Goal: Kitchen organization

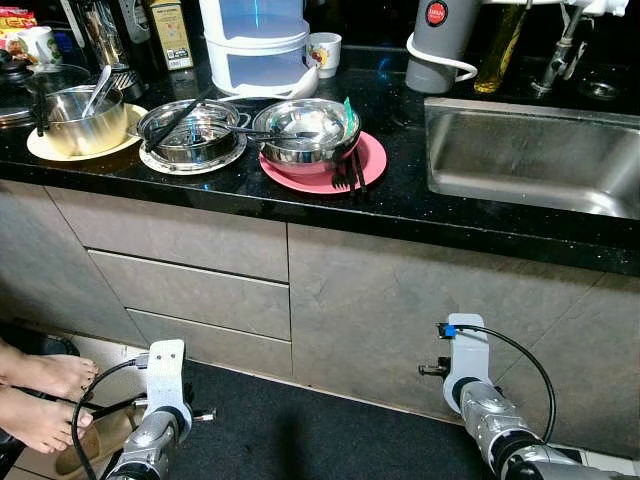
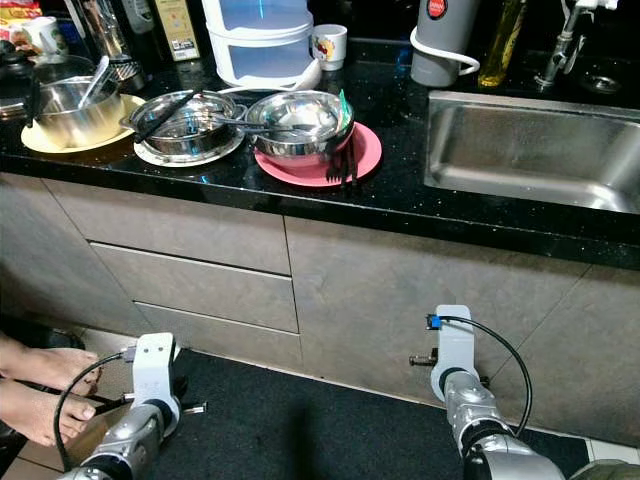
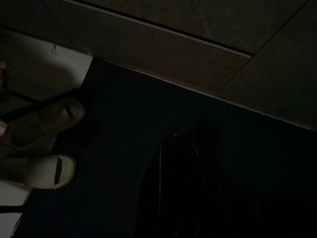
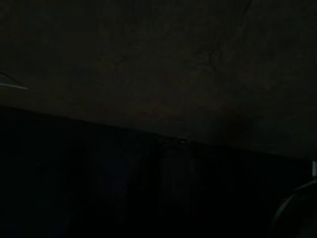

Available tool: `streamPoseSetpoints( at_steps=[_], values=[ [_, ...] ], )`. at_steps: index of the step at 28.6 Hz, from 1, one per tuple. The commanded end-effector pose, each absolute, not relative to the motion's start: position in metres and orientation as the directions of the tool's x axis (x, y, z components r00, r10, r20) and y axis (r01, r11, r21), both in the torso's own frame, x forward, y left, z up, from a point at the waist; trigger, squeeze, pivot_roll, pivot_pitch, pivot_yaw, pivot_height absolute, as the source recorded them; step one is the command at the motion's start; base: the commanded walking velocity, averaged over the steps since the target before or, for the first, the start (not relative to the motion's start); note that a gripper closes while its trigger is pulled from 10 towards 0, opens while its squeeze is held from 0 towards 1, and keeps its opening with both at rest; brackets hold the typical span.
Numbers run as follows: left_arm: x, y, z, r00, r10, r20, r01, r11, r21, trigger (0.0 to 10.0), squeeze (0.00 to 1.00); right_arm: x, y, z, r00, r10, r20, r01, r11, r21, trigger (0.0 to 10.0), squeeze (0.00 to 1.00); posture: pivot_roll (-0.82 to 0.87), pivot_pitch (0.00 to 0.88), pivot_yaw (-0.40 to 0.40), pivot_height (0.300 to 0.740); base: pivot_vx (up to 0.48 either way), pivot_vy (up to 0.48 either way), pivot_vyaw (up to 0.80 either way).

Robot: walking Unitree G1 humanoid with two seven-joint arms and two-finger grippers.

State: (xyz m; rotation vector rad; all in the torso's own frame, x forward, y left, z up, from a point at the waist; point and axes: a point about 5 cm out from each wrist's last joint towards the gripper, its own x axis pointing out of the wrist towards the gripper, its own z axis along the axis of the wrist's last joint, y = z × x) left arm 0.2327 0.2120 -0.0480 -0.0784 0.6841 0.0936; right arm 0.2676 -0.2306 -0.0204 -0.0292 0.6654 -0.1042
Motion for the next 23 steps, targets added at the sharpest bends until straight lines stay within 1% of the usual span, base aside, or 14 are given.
streamPoseSetpoints(
  at_steps=[1,7,13,16,17,18,19,23],
  values=[
    [0.2322,0.2137,-0.0478,0.771,0.059,-0.634,-0.099,0.995,-0.029,10.0,0.0,0.2727,-0.2319,-0.015,0.802,-0.099,-0.589,0.084,0.995,-0.053,10.0,1.0,-0.03,0.046,-0.015,0.74,0.0,0.0,0.0],
    [0.2323,0.211,-0.0479,0.776,0.034,-0.629,-0.085,0.995,-0.05,10.0,0.0,0.2727,-0.2358,-0.0132,0.812,-0.088,-0.577,0.085,0.996,-0.033,10.0,1.0,-0.03,0.035,-0.015,0.74,0.0,0.0,0.0],
    [0.2335,0.2097,-0.0471,0.781,0.023,-0.625,-0.073,0.996,-0.054,10.0,0.0,0.2728,-0.2338,-0.0138,0.811,-0.069,-0.582,0.067,0.997,-0.025,10.0,1.0,-0.03,0.032,-0.013,0.74,0.0,0.0,0.0],
    [0.2335,0.2096,-0.047,0.785,0.011,-0.62,-0.091,0.991,-0.097,10.0,0.0,0.2729,-0.2328,-0.014,0.81,-0.063,-0.583,0.061,0.998,-0.022,10.0,1.0,-0.02,0.031,-0.014,0.74,0.0,0.0,0.0],
    [0.2334,0.2102,-0.0468,0.788,0.007,-0.616,-0.102,0.988,-0.12,10.0,0.8,0.273,-0.2325,-0.0139,0.81,-0.061,-0.583,0.06,0.998,-0.021,10.0,1.0,-0.03,0.034,-0.013,0.74,0.0,0.0,0.0],
    [0.2334,0.2102,-0.0468,0.788,0.007,-0.616,-0.102,0.988,-0.12,10.0,0.8,0.273,-0.2325,-0.0139,0.81,-0.061,-0.583,0.06,0.998,-0.021,10.0,1.0,-0.03,0.034,-0.013,0.74,0.0,0.0,0.0],
    [0.2344,0.2095,-0.0451,0.807,-0.025,-0.59,-0.105,0.977,-0.185,10.0,1.0,0.2732,-0.2315,-0.014,0.811,-0.055,-0.582,0.056,0.998,-0.017,10.0,1.0,-0.03,0.034,-0.012,0.74,0.0,0.0,0.0],
    [0.235,0.2106,-0.0445,0.809,-0.015,-0.587,-0.117,0.976,-0.186,10.0,1.0,0.2734,-0.2304,-0.0141,0.812,-0.05,-0.582,0.052,0.999,-0.012,10.0,1.0,-0.03,0.041,-0.01,0.74,0.0,0.0,0.0]
  ],
)
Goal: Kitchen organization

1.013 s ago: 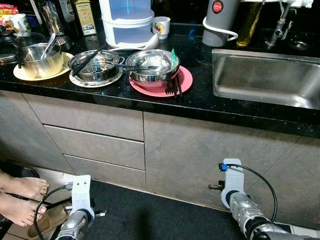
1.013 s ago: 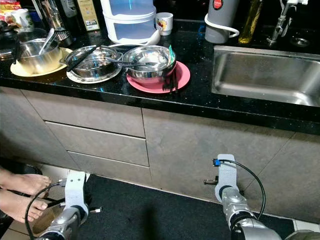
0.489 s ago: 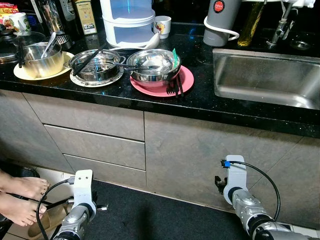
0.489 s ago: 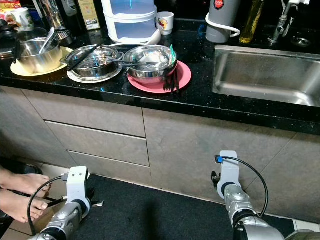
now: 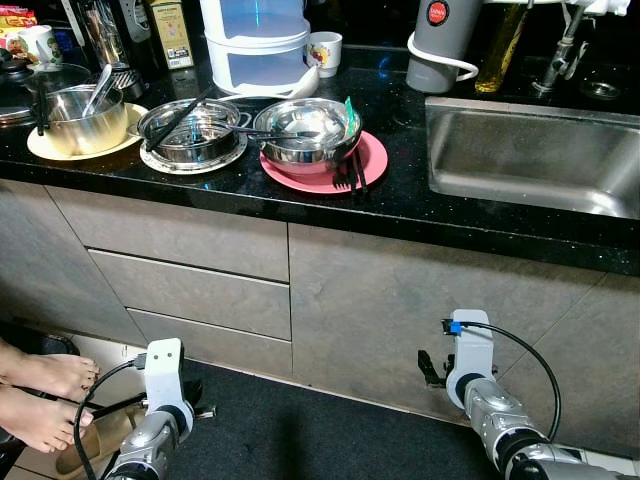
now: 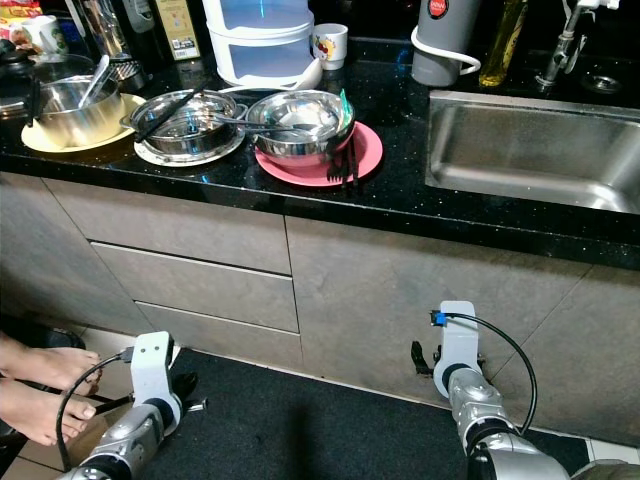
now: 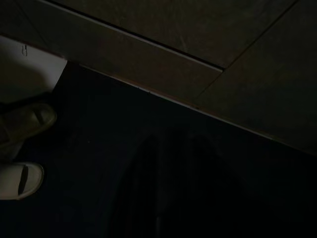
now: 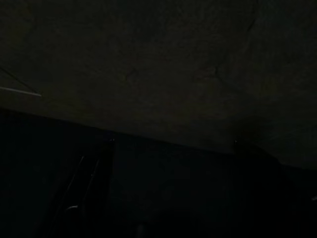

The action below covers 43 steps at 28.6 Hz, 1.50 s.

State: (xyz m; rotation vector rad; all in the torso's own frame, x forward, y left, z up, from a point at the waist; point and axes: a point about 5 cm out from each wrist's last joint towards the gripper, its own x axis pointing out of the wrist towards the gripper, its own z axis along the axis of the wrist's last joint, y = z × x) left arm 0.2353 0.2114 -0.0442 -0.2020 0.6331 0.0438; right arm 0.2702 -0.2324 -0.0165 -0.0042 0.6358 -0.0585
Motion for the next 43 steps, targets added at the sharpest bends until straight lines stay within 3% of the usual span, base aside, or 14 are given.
streamPoseSetpoints(
  at_steps=[1,17,24,25,26,29,32,36,38,43],
  values=[
    [0.235,0.211,-0.044,0.81,-0.014,-0.586,-0.118,0.975,-0.187,10.0,1.0,0.273,-0.23,-0.014,0.812,-0.049,-0.582,0.052,0.999,-0.012,10.0,1.0,-0.03,0.043,-0.01,0.74,0.0,0.0,0.0],
    [0.241,0.211,-0.039,0.832,-0.027,-0.554,-0.109,0.971,-0.211,10.0,1.0,0.276,-0.227,-0.013,0.82,-0.023,-0.572,0.031,1.0,0.004,10.0,1.0,-0.02,0.046,-0.014,0.74,0.0,0.0,0.0],
    [0.244,0.216,-0.036,0.845,0.026,-0.533,-0.136,0.976,-0.169,10.0,1.0,0.277,-0.227,-0.011,0.825,-0.029,-0.564,0.032,0.999,-0.005,10.0,1.0,-0.02,0.048,-0.018,0.74,0.0,0.0,0.0],
    [0.244,0.215,-0.035,0.847,0.014,-0.531,-0.131,0.974,-0.183,10.0,1.0,0.278,-0.226,-0.011,0.827,-0.012,-0.562,0.028,0.999,0.02,10.0,0.51,-0.02,0.048,-0.019,0.74,0.0,0.0,0.0],
    [0.246,0.21,-0.035,0.852,-0.04,-0.522,-0.081,0.975,-0.208,10.0,0.0,0.28,-0.224,-0.008,0.84,0.017,-0.542,0.002,0.999,0.034,10.0,0.0,-0.02,0.048,-0.019,0.74,0.0,0.0,0.0],
    [0.247,0.21,-0.034,0.854,-0.041,-0.519,-0.072,0.978,-0.196,10.0,0.0,0.282,-0.223,-0.005,0.852,0.05,-0.52,-0.03,0.998,0.047,10.0,0.0,-0.01,0.048,-0.019,0.74,0.0,0.0,0.0],
    [0.248,0.21,-0.032,0.866,-0.044,-0.498,-0.068,0.977,-0.204,10.0,0.0,0.287,-0.225,0.005,0.871,0.186,-0.454,-0.137,0.981,0.14,10.0,0.0,-0.01,0.051,-0.02,0.74,0.0,0.0,0.0],
    [0.249,0.209,-0.031,0.869,-0.051,-0.492,-0.06,0.976,-0.207,10.0,0.0,0.286,-0.225,0.008,0.854,0.278,-0.439,-0.231,0.96,0.159,10.0,0.0,-0.01,0.051,-0.02,0.74,0.0,0.0,0.0],
    [0.249,0.209,-0.031,0.871,-0.048,-0.489,-0.05,0.981,-0.185,10.0,0.0,0.281,-0.225,0.011,0.777,0.45,-0.44,-0.412,0.892,0.186,10.0,0.0,-0.01,0.053,-0.019,0.74,0.0,0.0,0.0],
    [0.248,0.21,-0.031,0.869,-0.048,-0.493,-0.046,0.983,-0.177,10.0,0.0,0.28,-0.228,0.02,0.703,0.591,-0.395,-0.541,0.806,0.242,10.0,0.0,-0.01,0.055,-0.017,0.74,0.0,0.0,0.0]
  ],
)
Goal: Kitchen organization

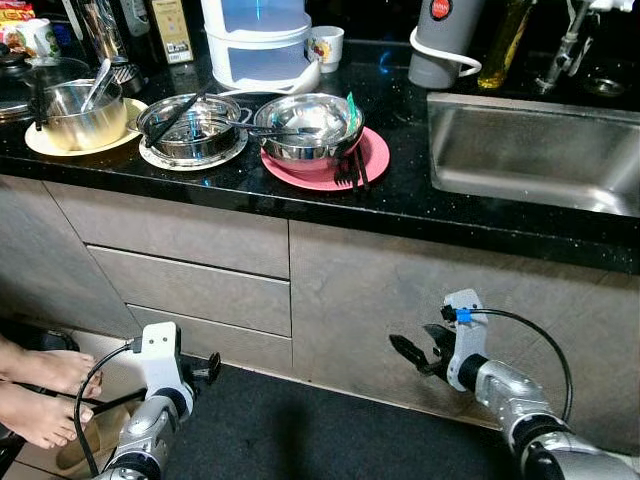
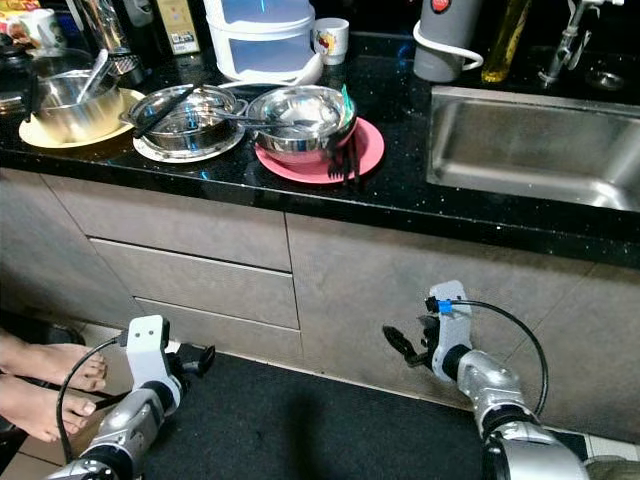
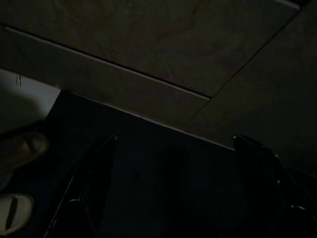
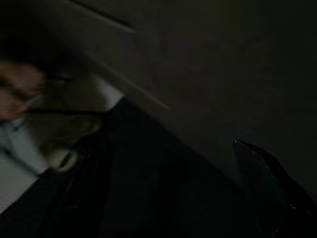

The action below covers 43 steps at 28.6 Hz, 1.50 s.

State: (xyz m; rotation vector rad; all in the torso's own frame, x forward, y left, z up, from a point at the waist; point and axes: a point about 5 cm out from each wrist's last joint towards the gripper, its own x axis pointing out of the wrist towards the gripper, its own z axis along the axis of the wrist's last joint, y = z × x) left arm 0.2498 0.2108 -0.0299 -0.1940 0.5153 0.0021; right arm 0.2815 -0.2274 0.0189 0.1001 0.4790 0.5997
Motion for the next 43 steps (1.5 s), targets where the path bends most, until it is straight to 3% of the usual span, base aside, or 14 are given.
streamPoseSetpoints(
  at_steps=[1,5,6,7,11,15,21,24,27,28,32,36,41,43],
  values=[
    [0.248,0.21,-0.031,0.866,-0.052,-0.497,-0.046,0.982,-0.182,10.0,0.0,0.28,-0.228,0.023,0.683,0.628,-0.373,-0.573,0.777,0.261,10.0,0.0,-0.01,0.054,-0.017,0.74,0.0,0.0,0.0],
    [0.247,0.209,-0.033,0.86,-0.061,-0.507,-0.035,0.983,-0.179,10.0,0.0,0.282,-0.222,0.034,0.601,0.747,-0.286,-0.675,0.665,0.32,10.0,0.0,-0.02,0.056,-0.013,0.74,0.0,0.0,0.0],
    [0.246,0.209,-0.034,0.855,-0.055,-0.515,-0.03,0.988,-0.154,10.0,0.0,0.283,-0.213,0.042,0.524,0.829,-0.197,-0.748,0.558,0.36,10.0,0.0,-0.02,0.056,-0.01,0.74,0.0,0.0,0.0],
    [0.246,0.209,-0.034,0.855,-0.055,-0.515,-0.03,0.988,-0.154,10.0,0.0,0.283,-0.213,0.042,0.524,0.829,-0.197,-0.748,0.558,0.36,10.0,0.0,-0.02,0.056,-0.01,0.74,0.0,0.0,0.0],
    [0.247,0.21,-0.032,0.859,-0.06,-0.509,-0.016,0.99,-0.143,10.0,0.0,0.28,-0.188,0.069,0.327,0.944,0.04,-0.881,0.289,0.374,10.0,0.0,-0.02,0.053,-0.007,0.74,0.0,0.0,0.0],
    [0.255,0.209,-0.023,0.89,-0.085,-0.448,0.03,0.991,-0.128,10.0,0.0,0.278,-0.17,0.09,0.296,0.935,0.196,-0.914,0.217,0.344,10.0,0.0,-0.02,0.05,0.001,0.74,0.0,0.0,0.0],
    [0.263,0.204,-0.012,0.924,-0.139,-0.356,0.106,0.988,-0.109,10.0,0.0,0.269,-0.164,0.095,0.243,0.94,0.239,-0.927,0.152,0.342,10.0,0.0,-0.02,0.048,0.005,0.74,0.0,0.0,0.0],
    [0.27,0.203,0.003,0.954,-0.163,-0.251,0.144,0.985,-0.094,10.0,0.0,0.26,-0.155,0.1,0.266,0.935,0.236,-0.93,0.185,0.317,10.0,0.0,-0.01,0.05,0.006,0.74,0.0,0.0,0.0],
    [0.275,0.199,0.023,0.978,-0.182,-0.103,0.174,0.981,-0.083,10.0,0.0,0.261,-0.144,0.108,0.418,0.854,0.309,-0.888,0.312,0.339,10.0,0.0,-0.01,0.064,0.006,0.74,0.0,0.0,0.0],
    [0.275,0.199,0.023,0.978,-0.182,-0.103,0.174,0.981,-0.083,10.0,0.0,0.261,-0.144,0.108,0.418,0.854,0.309,-0.888,0.312,0.339,10.0,0.0,-0.01,0.064,0.006,0.74,0.0,0.0,0.0],
    [0.272,0.187,0.053,0.974,-0.216,0.065,0.222,0.97,-0.1,10.0,0.0,0.266,-0.139,0.106,0.589,0.74,0.324,-0.797,0.466,0.385,10.0,0.0,-0.01,0.073,0.01,0.74,0.0,0.0,0.0],
    [0.27,0.181,0.063,0.967,-0.23,0.109,0.241,0.965,-0.1,10.0,0.0,0.266,-0.142,0.107,0.62,0.717,0.32,-0.775,0.494,0.394,10.0,0.0,-0.01,0.075,0.01,0.74,0.0,0.0,0.0],
    [0.263,0.165,0.073,0.951,-0.272,0.145,0.288,0.952,-0.102,10.0,0.0,0.27,-0.152,0.109,0.728,0.614,0.303,-0.681,0.598,0.423,10.0,0.0,0.0,0.078,0.009,0.74,0.0,0.0,0.0],
    [0.261,0.172,0.071,0.966,-0.225,0.128,0.243,0.958,-0.153,10.0,0.0,0.271,-0.152,0.107,0.758,0.587,0.284,-0.648,0.627,0.433,10.0,0.0,0.0,0.079,0.01,0.74,0.0,0.0,0.0]
  ],
)
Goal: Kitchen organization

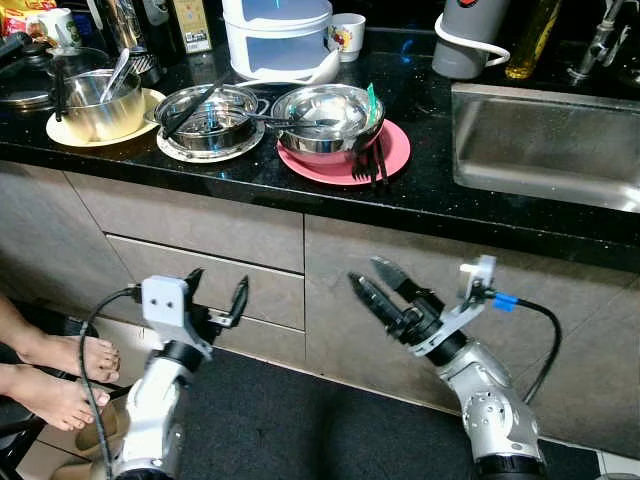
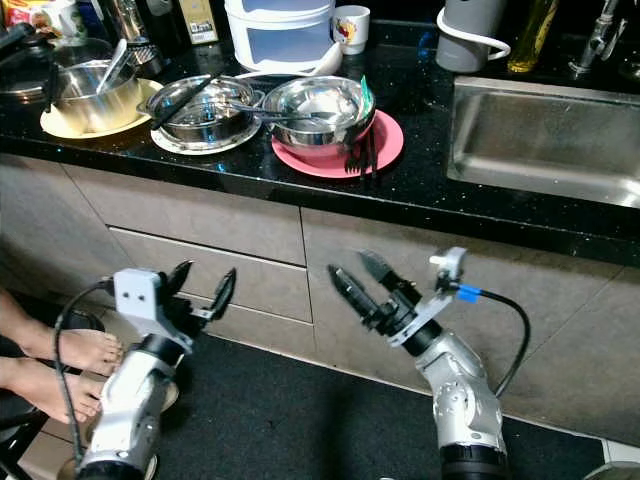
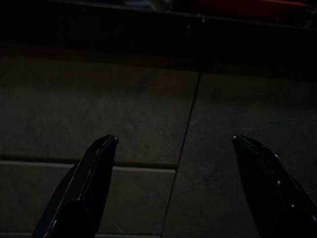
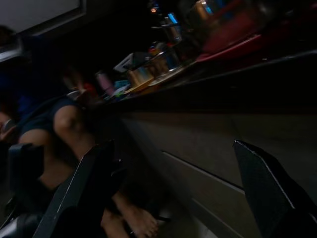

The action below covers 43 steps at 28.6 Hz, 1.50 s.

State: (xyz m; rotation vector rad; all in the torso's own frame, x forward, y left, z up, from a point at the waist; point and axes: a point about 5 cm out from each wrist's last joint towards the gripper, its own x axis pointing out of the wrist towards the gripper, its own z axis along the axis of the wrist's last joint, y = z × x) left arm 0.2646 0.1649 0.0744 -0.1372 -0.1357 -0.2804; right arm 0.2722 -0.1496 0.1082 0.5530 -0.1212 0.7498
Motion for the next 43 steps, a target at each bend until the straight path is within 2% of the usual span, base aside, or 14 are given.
streamPoseSetpoints(
  at_steps=[1,7,10,13,15,19,23,28,31,32,35,38,43],
  values=[
    [0.26,0.174,0.071,0.97,-0.209,0.122,0.228,0.958,-0.176,10.0,0.0,0.271,-0.153,0.106,0.767,0.578,0.277,-0.637,0.637,0.434,10.0,0.0,0.0,0.079,0.01,0.74,0.0,0.0,0.0],
    [0.248,0.174,0.064,0.968,-0.241,0.068,0.248,0.956,-0.155,10.0,0.0,0.271,-0.157,0.106,0.784,0.568,0.25,-0.617,0.67,0.413,10.0,0.0,0.0,0.083,0.009,0.74,0.0,0.0,0.0],
    [0.244,0.173,0.064,0.97,-0.238,0.049,0.243,0.959,-0.148,10.0,0.0,0.273,-0.154,0.11,0.761,0.597,0.252,-0.645,0.658,0.388,10.0,0.0,0.0,0.086,0.006,0.74,0.0,0.0,0.0],
    [0.245,0.171,0.066,0.969,-0.241,0.047,0.245,0.959,-0.141,10.0,0.0,0.273,-0.149,0.118,0.717,0.636,0.285,-0.693,0.612,0.381,10.0,0.0,0.0,0.086,0.004,0.74,0.0,0.0,0.0],
    [0.245,0.17,0.069,0.971,-0.236,0.046,0.24,0.962,-0.129,10.0,0.0,0.273,-0.146,0.134,0.646,0.664,0.377,-0.759,0.507,0.409,10.0,0.0,0.01,0.085,0.001,0.74,0.0,0.0,0.0],
    [0.245,0.17,0.07,0.972,-0.23,0.046,0.234,0.965,-0.122,10.0,0.0,0.271,-0.145,0.144,0.603,0.671,0.432,-0.793,0.446,0.415,10.0,0.0,0.01,0.085,0.001,0.74,0.0,0.0,0.0],
    [0.246,0.17,0.072,0.972,-0.231,0.043,0.235,0.965,-0.116,10.0,0.0,0.273,-0.148,0.178,0.536,0.608,0.586,-0.843,0.354,0.404,10.0,0.0,0.01,0.084,0.0,0.74,0.0,0.0,0.0],
    [0.246,0.168,0.072,0.966,-0.255,0.034,0.257,0.957,-0.135,10.0,0.0,0.273,-0.151,0.206,0.468,0.574,0.672,-0.884,0.304,0.355,10.0,0.0,0.01,0.083,0.0,0.74,0.0,0.0,0.0],
    [0.246,0.168,0.072,0.966,-0.256,0.034,0.259,0.954,-0.149,10.0,0.0,0.274,-0.147,0.213,0.455,0.594,0.664,-0.891,0.314,0.329,10.0,0.0,0.0,0.08,0.001,0.74,0.0,0.0,0.0],
    [0.246,0.166,0.071,0.964,-0.264,0.035,0.267,0.953,-0.144,10.0,0.0,0.279,-0.144,0.216,0.468,0.608,0.641,-0.883,0.352,0.31,10.0,0.0,0.0,0.076,0.001,0.74,0.334,0.0,0.0],
    [0.246,0.165,0.071,0.962,-0.271,0.034,0.273,0.951,-0.146,10.0,0.0,0.284,-0.142,0.22,0.492,0.591,0.639,-0.869,0.382,0.315,10.0,0.0,0.01,0.07,0.001,0.74,0.36,0.0,0.0],
    [0.245,0.165,0.071,0.96,-0.277,0.032,0.279,0.949,-0.147,10.0,0.0,0.286,-0.142,0.227,0.49,0.576,0.654,-0.869,0.38,0.317,10.0,0.0,0.01,0.067,0.004,0.74,0.388,0.0,0.0],
    [0.245,0.163,0.07,0.956,-0.293,0.027,0.293,0.944,-0.151,10.0,0.0,0.283,-0.135,0.241,0.436,0.591,0.678,-0.897,0.344,0.278,10.0,0.0,0.01,0.064,0.003,0.74,0.417,0.0,0.0]
  ],
)
